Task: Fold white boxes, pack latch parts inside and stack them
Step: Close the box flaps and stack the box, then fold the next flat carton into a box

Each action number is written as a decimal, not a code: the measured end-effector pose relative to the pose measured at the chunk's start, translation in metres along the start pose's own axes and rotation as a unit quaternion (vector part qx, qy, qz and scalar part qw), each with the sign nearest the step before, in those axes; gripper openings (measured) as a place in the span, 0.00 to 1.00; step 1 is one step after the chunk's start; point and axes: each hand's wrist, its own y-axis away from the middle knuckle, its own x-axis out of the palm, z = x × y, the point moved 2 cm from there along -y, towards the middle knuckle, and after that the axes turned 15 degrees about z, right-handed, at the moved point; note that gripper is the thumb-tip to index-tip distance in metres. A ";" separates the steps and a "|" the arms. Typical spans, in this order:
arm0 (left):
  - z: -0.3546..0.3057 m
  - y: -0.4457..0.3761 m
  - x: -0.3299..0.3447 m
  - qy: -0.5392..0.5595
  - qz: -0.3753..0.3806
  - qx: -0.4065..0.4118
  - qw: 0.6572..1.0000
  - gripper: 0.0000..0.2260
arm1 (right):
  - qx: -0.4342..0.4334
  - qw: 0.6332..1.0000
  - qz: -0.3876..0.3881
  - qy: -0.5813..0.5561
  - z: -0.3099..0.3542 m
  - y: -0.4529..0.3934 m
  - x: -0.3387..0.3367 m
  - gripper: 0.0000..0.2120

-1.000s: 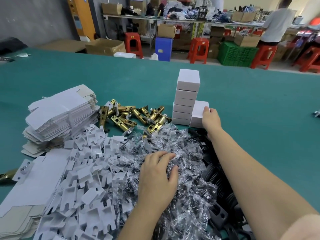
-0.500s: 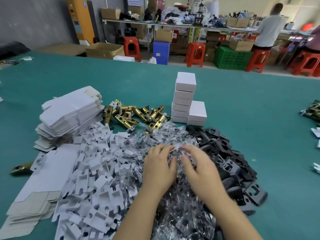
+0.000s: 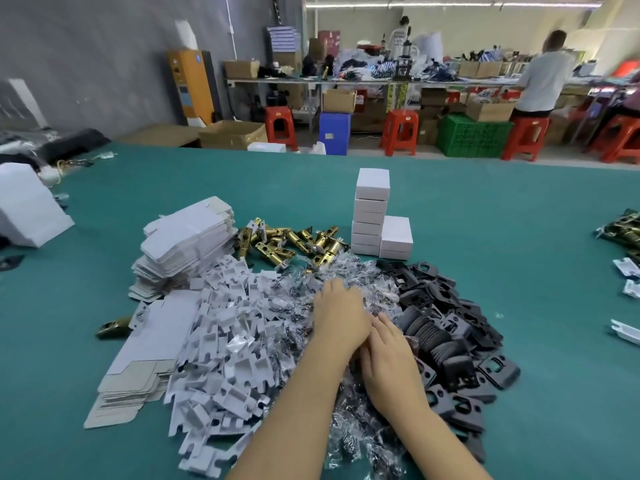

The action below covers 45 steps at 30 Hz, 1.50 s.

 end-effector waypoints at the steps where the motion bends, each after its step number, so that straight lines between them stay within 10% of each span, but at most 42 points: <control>1: -0.004 -0.003 -0.007 0.013 -0.025 0.011 1.000 0.12 | -0.001 1.000 0.002 -0.003 0.001 0.000 -0.001 0.20; 7: 0.001 -0.015 -0.050 0.345 -0.047 0.031 0.937 0.10 | 0.017 1.000 -0.018 -0.015 0.004 0.003 -0.003 0.17; 16: 0.150 0.018 -0.115 -0.037 0.063 -0.099 0.992 0.09 | 0.021 0.999 -0.016 -0.028 0.002 0.003 -0.003 0.21; 25: 0.243 0.054 -0.106 -0.070 0.072 -0.283 0.954 0.09 | 0.023 0.999 -0.016 -0.027 0.003 0.004 -0.005 0.20; 45: 0.258 0.044 -0.077 -0.057 0.125 -0.300 0.944 0.17 | 0.024 0.999 -0.018 -0.014 0.002 0.004 -0.006 0.20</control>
